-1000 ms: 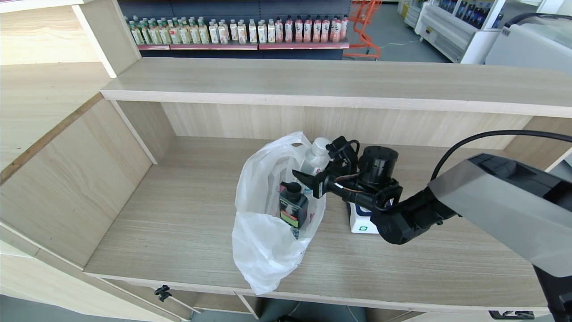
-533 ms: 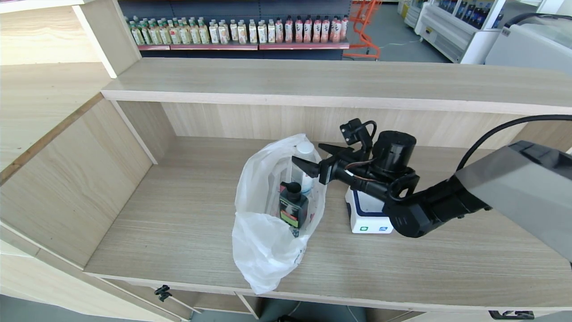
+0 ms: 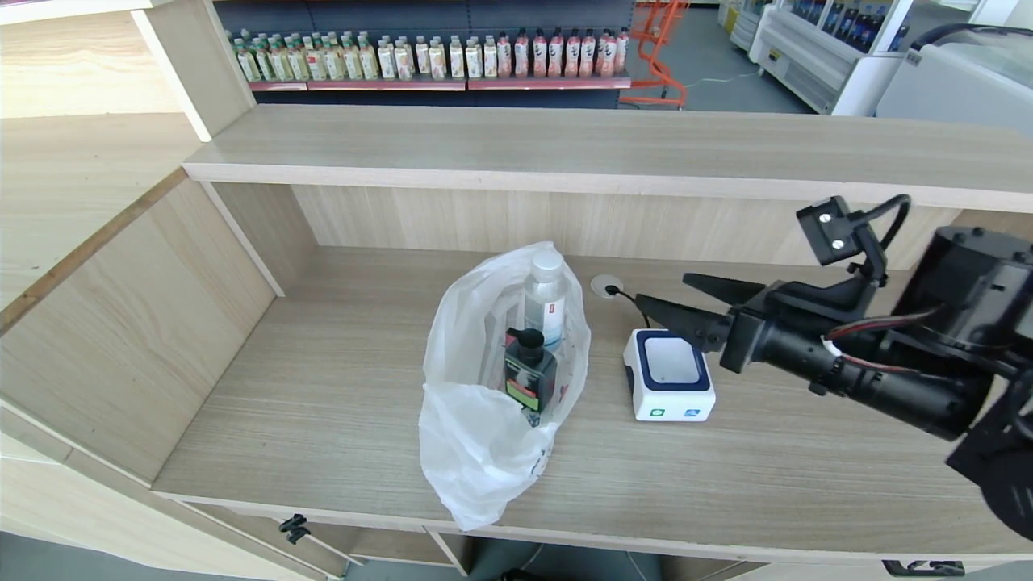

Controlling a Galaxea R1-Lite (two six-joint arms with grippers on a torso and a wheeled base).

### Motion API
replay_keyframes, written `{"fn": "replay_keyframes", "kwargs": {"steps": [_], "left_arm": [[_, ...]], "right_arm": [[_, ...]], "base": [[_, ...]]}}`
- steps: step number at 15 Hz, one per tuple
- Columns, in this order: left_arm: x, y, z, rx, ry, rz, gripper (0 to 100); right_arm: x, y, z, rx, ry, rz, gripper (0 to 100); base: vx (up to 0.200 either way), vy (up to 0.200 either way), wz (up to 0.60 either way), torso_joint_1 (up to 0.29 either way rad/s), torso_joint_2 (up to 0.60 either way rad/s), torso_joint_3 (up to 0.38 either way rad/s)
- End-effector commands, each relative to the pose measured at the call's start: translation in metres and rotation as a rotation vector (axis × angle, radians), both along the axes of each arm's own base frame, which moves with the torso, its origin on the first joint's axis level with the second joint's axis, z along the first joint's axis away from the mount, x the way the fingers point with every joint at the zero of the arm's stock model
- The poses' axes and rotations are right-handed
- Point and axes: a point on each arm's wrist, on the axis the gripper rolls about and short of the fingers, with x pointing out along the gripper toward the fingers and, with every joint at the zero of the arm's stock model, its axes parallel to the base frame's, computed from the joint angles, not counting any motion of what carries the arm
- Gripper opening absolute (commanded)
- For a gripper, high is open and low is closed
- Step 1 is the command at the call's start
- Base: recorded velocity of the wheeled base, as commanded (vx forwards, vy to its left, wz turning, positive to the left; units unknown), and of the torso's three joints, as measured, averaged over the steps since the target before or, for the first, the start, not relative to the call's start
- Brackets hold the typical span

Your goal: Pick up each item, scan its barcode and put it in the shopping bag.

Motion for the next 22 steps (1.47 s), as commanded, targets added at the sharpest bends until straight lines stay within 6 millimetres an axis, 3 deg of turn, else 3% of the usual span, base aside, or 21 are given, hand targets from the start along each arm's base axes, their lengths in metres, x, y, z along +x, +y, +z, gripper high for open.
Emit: {"fn": "replay_keyframes", "kwargs": {"steps": [1,3,4,5,6,8,10,12,18,19,22], "left_arm": [[0.0,0.0,0.0,0.0,0.0,0.001,100],[0.0,0.0,0.0,0.0,0.001,0.001,100],[0.0,0.0,0.0,0.0,0.0,0.001,100],[0.0,0.0,0.0,0.0,0.0,0.001,100],[0.0,0.0,0.0,0.0,0.0,0.001,100],[0.0,0.0,0.0,0.0,0.0,0.002,100],[0.0,0.0,0.0,0.0,0.0,0.001,100],[0.0,0.0,0.0,0.0,0.0,0.001,100],[0.0,0.0,0.0,0.0,0.0,0.001,100],[0.0,0.0,0.0,0.0,0.0,0.001,100],[0.0,0.0,0.0,0.0,0.0,0.001,100]], "right_arm": [[-0.109,-0.079,-0.016,-0.089,0.052,-0.222,100],[-0.168,-0.103,-0.035,-0.153,0.126,-0.458,100],[-0.187,-0.106,-0.042,-0.156,0.138,-0.511,100],[-0.22,-0.112,-0.063,-0.163,0.139,-0.592,100],[-0.235,-0.114,-0.079,-0.153,0.106,-0.626,100],[-0.251,-0.115,-0.105,-0.127,0.033,-0.679,100],[-0.261,-0.114,-0.115,-0.106,0.001,-0.705,100],[-0.267,-0.114,-0.115,-0.18,-0.114,-0.697,100],[-0.267,-0.115,-0.117,-0.152,-0.075,-0.723,100],[-0.267,-0.115,-0.119,-0.156,-0.059,-0.733,0],[-0.267,-0.116,-0.119,-0.142,-0.048,-0.743,0]], "base": [[0.0,0.0,0.0,0.0,0.0,0.0],[0.0,0.0,0.0,0.0,0.0,0.0],[0.0,0.0,0.0,0.0,0.0,0.0],[0.0,0.0,0.0,0.0,0.0,0.0],[0.0,0.0,0.0,0.0,0.0,0.0],[0.0,0.0,0.0,0.0,0.0,0.0],[0.0,0.0,0.0,0.0,0.0,0.0],[0.0,0.0,0.0,0.0,0.0,0.0],[0.0,0.0,0.0,0.0,0.0,0.0],[0.0,0.0,0.0,0.0,0.0,0.0],[0.0,0.0,0.0,0.0,0.0,0.0]]}}
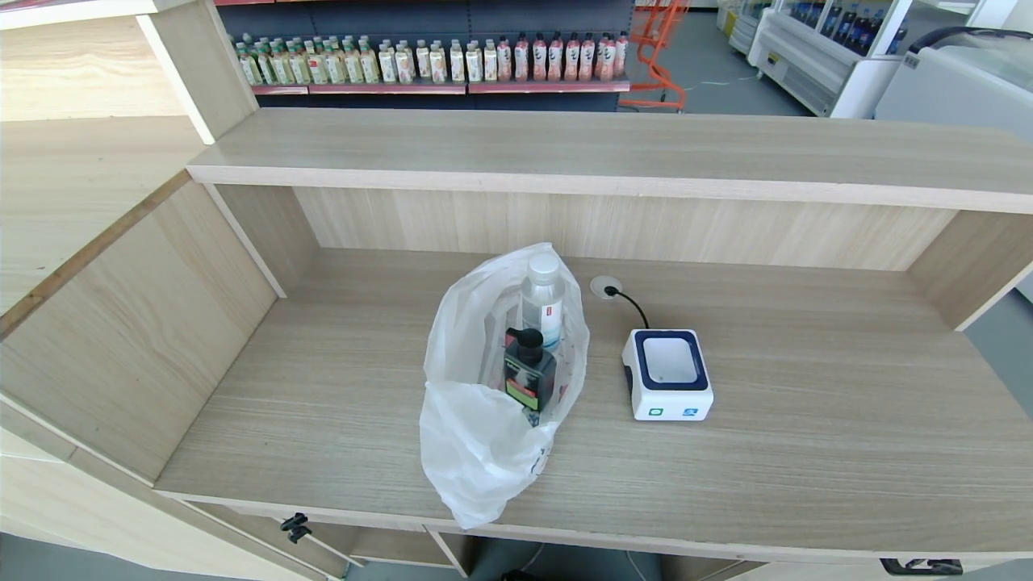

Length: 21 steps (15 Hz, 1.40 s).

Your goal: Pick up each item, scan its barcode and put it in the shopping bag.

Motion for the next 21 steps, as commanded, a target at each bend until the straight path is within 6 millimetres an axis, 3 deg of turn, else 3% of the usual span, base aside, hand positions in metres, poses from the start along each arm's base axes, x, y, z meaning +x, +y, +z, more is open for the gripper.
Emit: {"fn": "replay_keyframes", "kwargs": {"steps": [1,6,11,21], "left_arm": [[0.0,0.0,0.0,0.0,0.0,0.001,100],[0.0001,0.0,0.0,-0.002,0.001,-0.001,100],[0.0,0.0,0.0,0.0,0.0,0.001,100],[0.0,0.0,0.0,0.0,0.0,0.001,100]], "right_arm": [[0.0002,0.0,0.0001,0.002,0.003,0.0,0],[0.0002,0.0,0.0001,0.002,0.003,-0.001,0],[0.0002,0.0,0.0001,0.002,0.003,-0.001,0],[0.0002,0.0,0.0001,0.002,0.003,-0.001,0]], "base": [[0.0,0.0,0.0,0.0,0.0,0.0],[0.0,0.0,0.0,0.0,0.0,0.0],[0.0,-0.2,0.0,0.004,0.0,0.0],[0.02,0.0,0.0,0.001,0.0,0.0]]}}
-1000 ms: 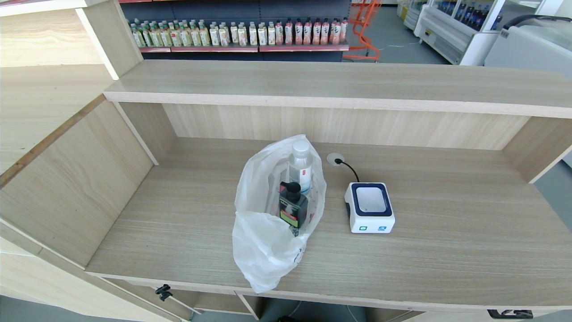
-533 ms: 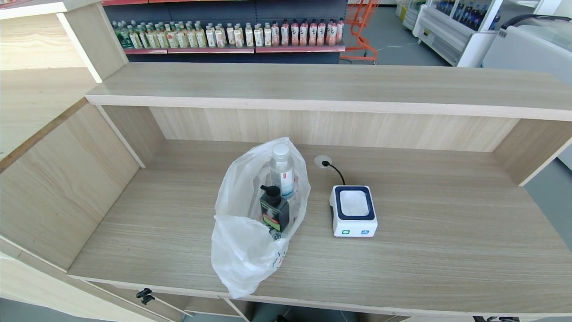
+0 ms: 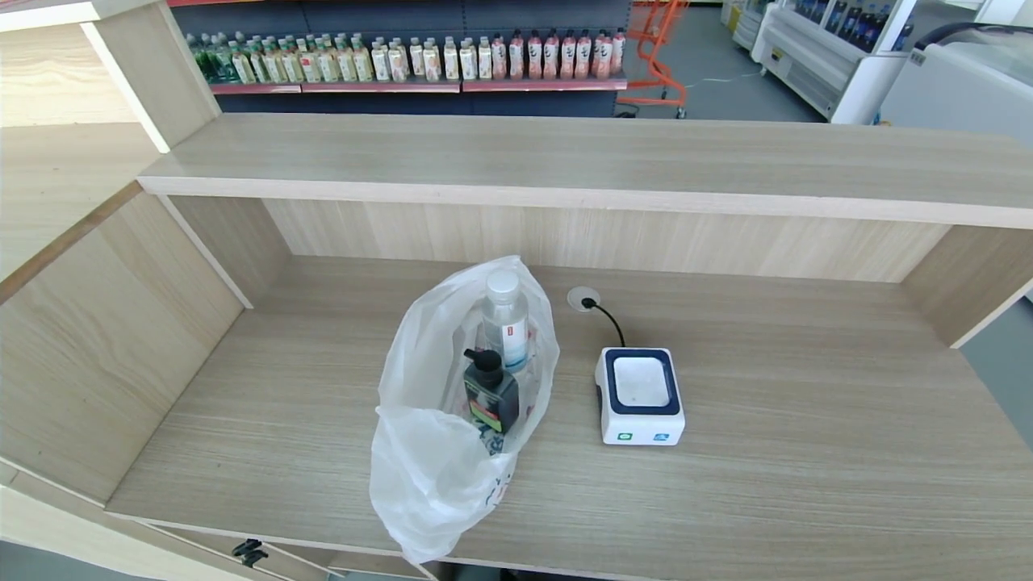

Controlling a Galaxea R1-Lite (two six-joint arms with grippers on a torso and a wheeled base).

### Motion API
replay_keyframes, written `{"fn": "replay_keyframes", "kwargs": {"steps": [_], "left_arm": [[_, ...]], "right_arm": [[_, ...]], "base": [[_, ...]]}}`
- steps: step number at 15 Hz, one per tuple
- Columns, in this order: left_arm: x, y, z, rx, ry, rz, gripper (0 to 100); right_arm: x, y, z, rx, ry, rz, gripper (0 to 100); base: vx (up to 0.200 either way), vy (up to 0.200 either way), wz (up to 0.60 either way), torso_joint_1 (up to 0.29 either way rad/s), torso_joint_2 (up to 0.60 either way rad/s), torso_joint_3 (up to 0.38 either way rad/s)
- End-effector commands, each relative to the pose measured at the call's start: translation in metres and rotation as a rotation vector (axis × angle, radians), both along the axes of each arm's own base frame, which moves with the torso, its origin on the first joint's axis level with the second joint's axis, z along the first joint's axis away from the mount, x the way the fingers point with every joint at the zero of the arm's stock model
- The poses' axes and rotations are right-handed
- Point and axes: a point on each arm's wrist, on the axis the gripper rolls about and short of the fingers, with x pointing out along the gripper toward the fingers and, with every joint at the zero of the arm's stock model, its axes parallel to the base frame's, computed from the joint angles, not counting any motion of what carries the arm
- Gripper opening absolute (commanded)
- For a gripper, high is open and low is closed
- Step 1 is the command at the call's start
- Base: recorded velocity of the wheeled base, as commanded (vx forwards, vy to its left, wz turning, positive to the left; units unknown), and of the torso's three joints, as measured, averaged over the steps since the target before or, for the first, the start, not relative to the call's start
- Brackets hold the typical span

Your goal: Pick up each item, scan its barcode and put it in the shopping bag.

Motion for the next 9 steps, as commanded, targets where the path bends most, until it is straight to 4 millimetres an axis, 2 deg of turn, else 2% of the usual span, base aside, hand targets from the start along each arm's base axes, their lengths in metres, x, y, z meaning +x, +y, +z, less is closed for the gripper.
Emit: {"fn": "replay_keyframes", "kwargs": {"steps": [1,9], "left_arm": [[0.0,0.0001,0.0,0.0,0.0,-0.001,100],[0.0001,0.0,0.0,0.0,0.001,0.0,100]], "right_arm": [[0.0003,0.0,0.0002,-0.001,0.003,-0.001,0],[0.0003,0.0,0.0,-0.001,0.004,-0.001,0]], "base": [[0.0,0.0,0.0,0.0,0.0,0.0],[0.0,0.0,0.0,0.0,0.0,0.0]]}}
